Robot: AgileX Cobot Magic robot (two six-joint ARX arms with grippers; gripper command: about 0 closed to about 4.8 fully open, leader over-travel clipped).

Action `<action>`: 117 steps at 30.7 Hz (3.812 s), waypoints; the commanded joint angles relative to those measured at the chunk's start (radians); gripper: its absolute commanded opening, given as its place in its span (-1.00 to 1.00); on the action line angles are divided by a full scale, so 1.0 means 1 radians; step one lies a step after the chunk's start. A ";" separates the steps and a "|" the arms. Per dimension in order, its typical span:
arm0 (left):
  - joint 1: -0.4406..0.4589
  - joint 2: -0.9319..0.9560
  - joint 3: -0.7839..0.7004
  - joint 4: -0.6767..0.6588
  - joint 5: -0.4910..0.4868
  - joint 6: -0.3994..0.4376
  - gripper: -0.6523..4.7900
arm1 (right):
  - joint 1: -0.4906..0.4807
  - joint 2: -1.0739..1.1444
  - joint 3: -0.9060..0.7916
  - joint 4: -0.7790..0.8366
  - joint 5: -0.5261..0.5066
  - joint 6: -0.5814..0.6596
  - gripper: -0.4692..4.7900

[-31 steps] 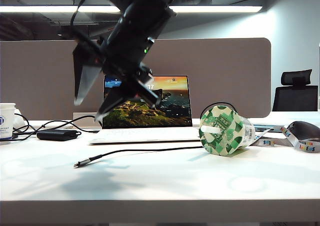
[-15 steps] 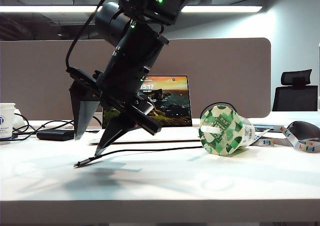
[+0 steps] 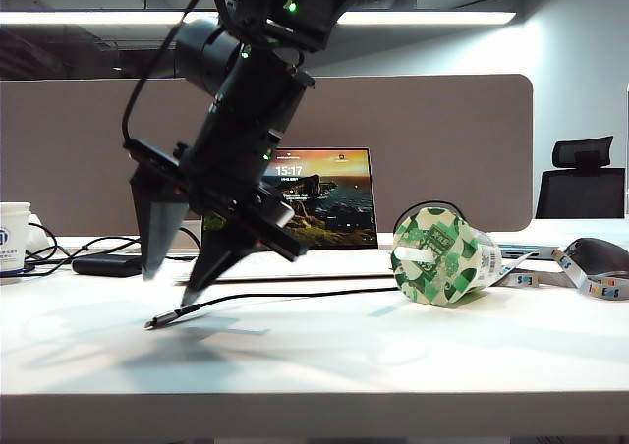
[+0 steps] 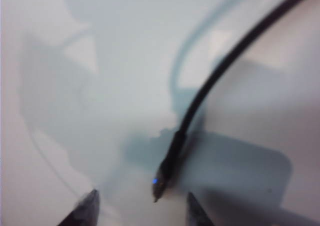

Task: Pick up the black phone, pick up the charger plug, insert the charger plug into the phone's charging port, and finally place the connected phone back on the desk.

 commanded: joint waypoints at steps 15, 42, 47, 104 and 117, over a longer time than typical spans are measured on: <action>0.001 -0.007 0.008 0.043 0.000 0.003 -0.78 | -0.007 0.031 0.003 0.002 0.004 0.026 -0.06; 0.001 -0.007 0.008 0.042 0.000 0.004 -0.78 | -0.057 0.008 0.003 -0.050 -0.127 -0.135 -0.86; 0.001 -0.007 0.008 0.042 -0.001 0.003 -0.78 | -0.092 -0.080 0.003 -0.050 -0.190 -0.246 -0.86; -0.038 0.290 0.007 0.242 0.820 -0.143 -0.78 | -0.339 -0.815 0.003 0.252 -0.587 -0.959 -0.85; -0.157 0.301 0.008 0.298 0.818 -0.146 -0.78 | -0.339 -0.815 0.003 0.313 -0.809 -0.958 -0.85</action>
